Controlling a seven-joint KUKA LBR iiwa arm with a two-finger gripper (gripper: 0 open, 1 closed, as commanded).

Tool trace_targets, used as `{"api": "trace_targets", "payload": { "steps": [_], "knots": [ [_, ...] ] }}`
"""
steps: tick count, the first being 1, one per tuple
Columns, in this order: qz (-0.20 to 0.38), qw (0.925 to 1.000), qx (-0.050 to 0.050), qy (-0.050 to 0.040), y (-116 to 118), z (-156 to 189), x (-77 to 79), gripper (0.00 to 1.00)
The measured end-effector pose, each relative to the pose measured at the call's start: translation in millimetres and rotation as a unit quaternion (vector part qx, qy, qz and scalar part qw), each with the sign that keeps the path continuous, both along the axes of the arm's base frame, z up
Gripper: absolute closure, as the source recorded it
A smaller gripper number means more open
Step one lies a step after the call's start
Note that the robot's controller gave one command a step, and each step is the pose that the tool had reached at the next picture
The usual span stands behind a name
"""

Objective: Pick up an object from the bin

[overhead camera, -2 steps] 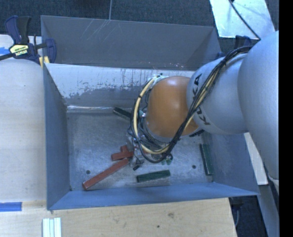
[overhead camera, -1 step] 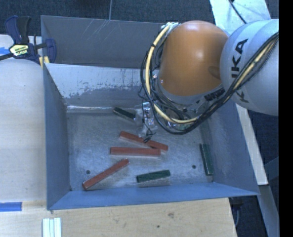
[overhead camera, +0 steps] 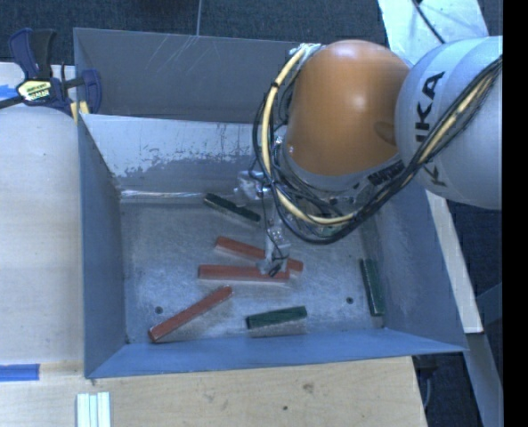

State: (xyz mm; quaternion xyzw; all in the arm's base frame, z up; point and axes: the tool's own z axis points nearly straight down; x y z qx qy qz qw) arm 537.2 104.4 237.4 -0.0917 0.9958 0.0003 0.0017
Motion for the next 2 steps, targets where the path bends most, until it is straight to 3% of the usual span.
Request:
{"api": "trace_targets", "payload": {
  "steps": [1,2],
  "knots": [
    [-0.047,0.9989,-0.001,0.0052,-41.2,-143.0,-37.6,0.00],
    [-0.077,0.9971,0.000,-0.0019,-55.5,-167.1,47.4,0.00]
  ]
}}
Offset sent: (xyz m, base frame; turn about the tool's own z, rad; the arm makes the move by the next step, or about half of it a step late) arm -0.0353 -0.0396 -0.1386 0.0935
